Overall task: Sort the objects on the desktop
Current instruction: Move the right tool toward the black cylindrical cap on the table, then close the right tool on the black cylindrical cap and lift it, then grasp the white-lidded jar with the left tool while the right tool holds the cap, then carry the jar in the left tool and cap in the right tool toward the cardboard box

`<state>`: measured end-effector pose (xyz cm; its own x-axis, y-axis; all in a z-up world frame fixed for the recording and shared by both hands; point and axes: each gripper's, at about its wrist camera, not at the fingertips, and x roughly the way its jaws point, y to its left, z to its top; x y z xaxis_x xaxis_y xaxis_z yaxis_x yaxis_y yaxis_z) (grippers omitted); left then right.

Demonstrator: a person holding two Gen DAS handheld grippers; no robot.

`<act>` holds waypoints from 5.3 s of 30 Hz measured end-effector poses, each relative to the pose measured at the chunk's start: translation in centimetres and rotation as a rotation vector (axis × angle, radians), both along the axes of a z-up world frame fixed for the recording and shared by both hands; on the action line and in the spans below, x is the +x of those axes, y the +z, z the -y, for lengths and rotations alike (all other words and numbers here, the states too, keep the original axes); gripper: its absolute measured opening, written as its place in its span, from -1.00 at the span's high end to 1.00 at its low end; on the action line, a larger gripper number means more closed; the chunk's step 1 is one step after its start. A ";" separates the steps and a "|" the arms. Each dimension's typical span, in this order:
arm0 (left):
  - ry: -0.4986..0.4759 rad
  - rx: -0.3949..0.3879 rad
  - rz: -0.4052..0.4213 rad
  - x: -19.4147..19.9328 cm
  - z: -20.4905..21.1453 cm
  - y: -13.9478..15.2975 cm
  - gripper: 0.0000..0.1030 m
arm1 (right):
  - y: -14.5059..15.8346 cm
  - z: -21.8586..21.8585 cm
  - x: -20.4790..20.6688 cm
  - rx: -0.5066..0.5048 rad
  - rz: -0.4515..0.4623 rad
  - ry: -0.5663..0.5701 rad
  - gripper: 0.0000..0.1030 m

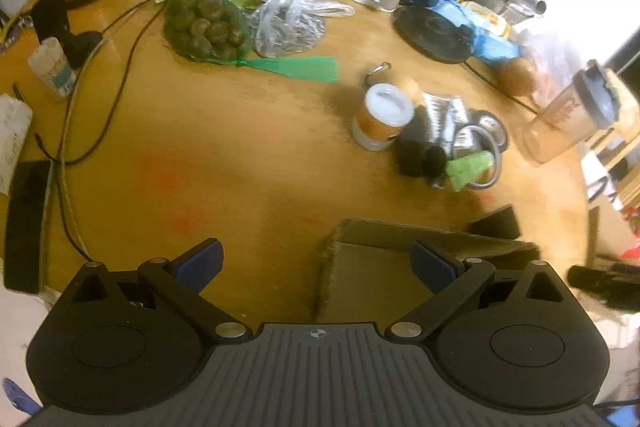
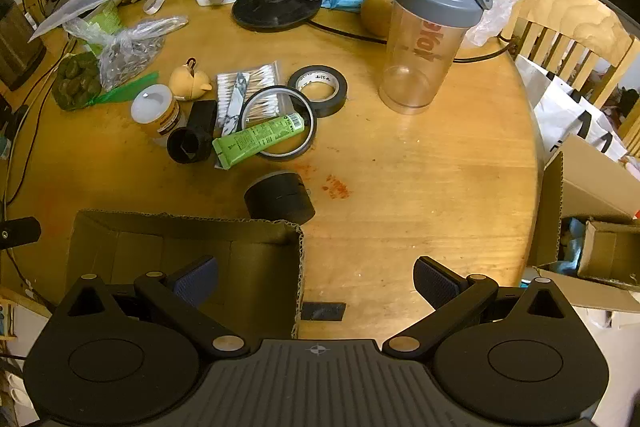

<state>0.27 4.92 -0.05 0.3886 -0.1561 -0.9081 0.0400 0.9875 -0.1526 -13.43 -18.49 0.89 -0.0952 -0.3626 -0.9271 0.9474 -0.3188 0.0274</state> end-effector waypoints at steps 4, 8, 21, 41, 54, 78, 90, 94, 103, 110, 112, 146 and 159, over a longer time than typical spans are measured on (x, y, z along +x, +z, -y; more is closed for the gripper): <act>0.003 0.032 0.006 0.4 -0.6 -0.7 -0.99 | -0.2 0.1 -0.4 0.001 0.008 -0.022 -1.00; 0.008 0.063 0.000 1.0 -1.6 -1.8 -0.99 | -0.6 0.2 -0.9 0.012 0.012 -0.037 -1.00; -0.056 0.128 -0.125 0.5 -1.2 -6.4 -0.97 | -1.4 0.8 -2.5 0.013 0.030 -0.066 -1.00; -0.066 0.040 0.000 1.0 0.9 -1.4 -0.98 | -3.4 3.9 -3.9 -0.024 0.126 0.003 -1.00; -0.203 0.043 0.063 0.9 2.9 -0.1 -0.98 | -6.4 7.7 -5.1 -0.028 0.239 0.112 -1.00; -0.180 0.000 0.010 -0.4 4.5 0.6 -0.98 | -12.6 9.6 -5.8 0.051 0.458 0.082 -0.22; -0.235 -0.006 0.037 0.7 5.1 0.7 -0.98 | -10.7 9.1 -6.7 -0.050 0.422 0.021 -0.22; -0.298 -0.006 0.037 1.4 5.5 0.6 -0.98 | -9.9 8.4 -7.0 -0.086 0.387 -0.029 -0.22; -0.385 -0.038 0.051 2.9 5.6 0.3 -0.97 | -8.3 6.6 -6.5 -0.134 0.355 -0.123 -0.22; -0.423 -0.074 0.092 3.7 5.7 0.7 -0.97 | -8.4 5.4 -5.7 -0.122 0.342 -0.167 -0.22; -0.425 -0.077 0.092 4.1 5.6 0.5 -0.97 | -8.3 5.1 -5.7 -0.126 0.338 -0.180 -0.22; -0.633 0.019 0.187 9.2 12.7 -6.1 -0.38 | -4.1 -1.9 -6.7 -0.256 0.287 -0.403 -0.22; -0.662 0.062 0.198 9.3 14.2 -7.7 -0.04 | -4.2 -2.1 -7.2 -0.253 0.285 -0.434 -0.22</act>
<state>9.55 -9.31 -7.70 0.3883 -0.3679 -0.8449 0.6587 0.7520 -0.0247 -20.62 -16.37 -3.33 -0.0440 -0.5602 -0.8272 0.6754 -0.6268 0.3885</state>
